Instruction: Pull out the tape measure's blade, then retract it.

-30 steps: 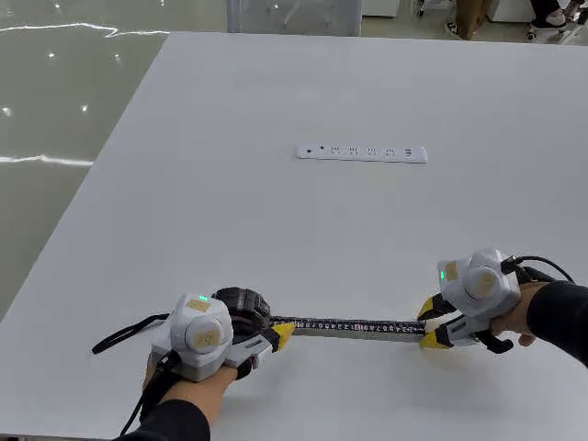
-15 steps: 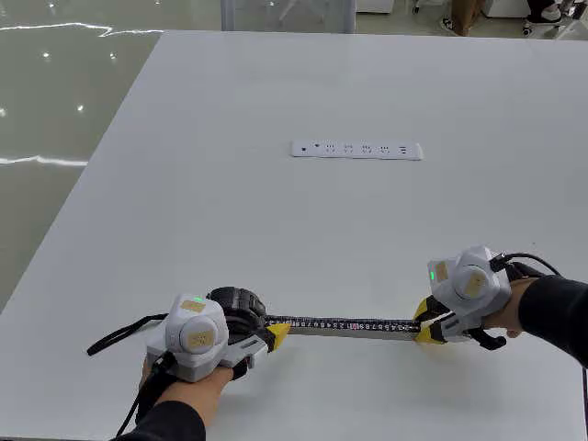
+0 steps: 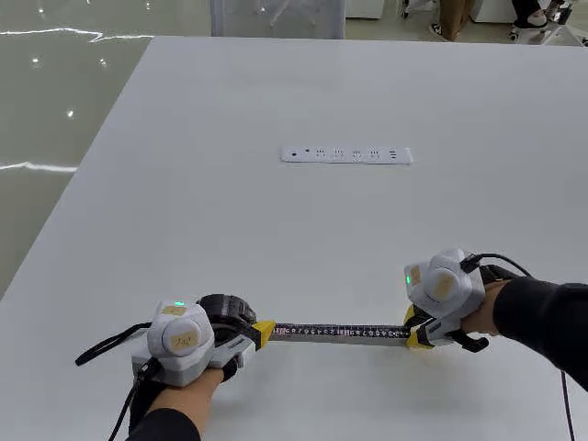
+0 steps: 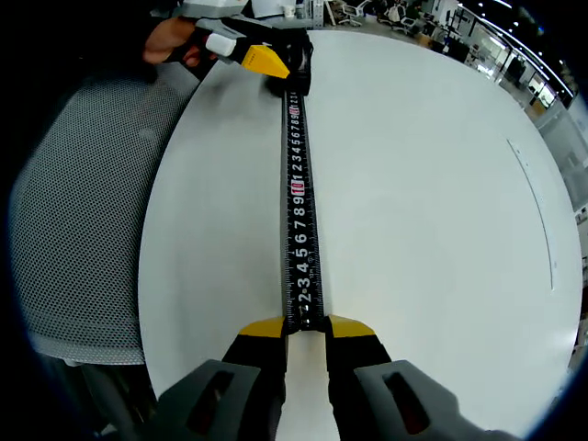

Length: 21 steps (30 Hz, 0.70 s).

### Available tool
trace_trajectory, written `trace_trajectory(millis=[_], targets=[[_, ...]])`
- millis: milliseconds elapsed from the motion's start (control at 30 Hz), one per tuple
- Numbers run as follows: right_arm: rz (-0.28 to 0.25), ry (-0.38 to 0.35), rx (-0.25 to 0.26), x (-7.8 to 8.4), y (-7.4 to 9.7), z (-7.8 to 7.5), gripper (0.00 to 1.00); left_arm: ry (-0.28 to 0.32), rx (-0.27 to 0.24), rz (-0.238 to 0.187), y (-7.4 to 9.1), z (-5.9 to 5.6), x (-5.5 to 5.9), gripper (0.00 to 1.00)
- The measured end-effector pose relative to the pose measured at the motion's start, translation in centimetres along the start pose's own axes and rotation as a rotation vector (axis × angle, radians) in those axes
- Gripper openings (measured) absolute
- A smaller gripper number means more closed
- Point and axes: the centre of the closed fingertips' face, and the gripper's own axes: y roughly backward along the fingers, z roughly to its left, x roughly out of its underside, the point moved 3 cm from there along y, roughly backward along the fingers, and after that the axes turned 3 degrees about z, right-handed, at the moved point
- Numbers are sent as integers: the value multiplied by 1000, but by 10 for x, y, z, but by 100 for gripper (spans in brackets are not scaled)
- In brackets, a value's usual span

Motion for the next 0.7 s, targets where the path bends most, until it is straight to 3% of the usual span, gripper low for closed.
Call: trace_trajectory(millis=[167,233,467,700], targets=[[22,23,-7,0,0,0,12,31,-20,24,-4,3,4,84],[17,-8,-14,1,0,-2,12,48,-20,32,-4,2,6,83],[6,-44,-10,1,0,-2,12,57,-8,19,-8,-7,0,75],[-8,-72,-6,0,0,-1,12,90,-45,25,-8,-2,2,68]])
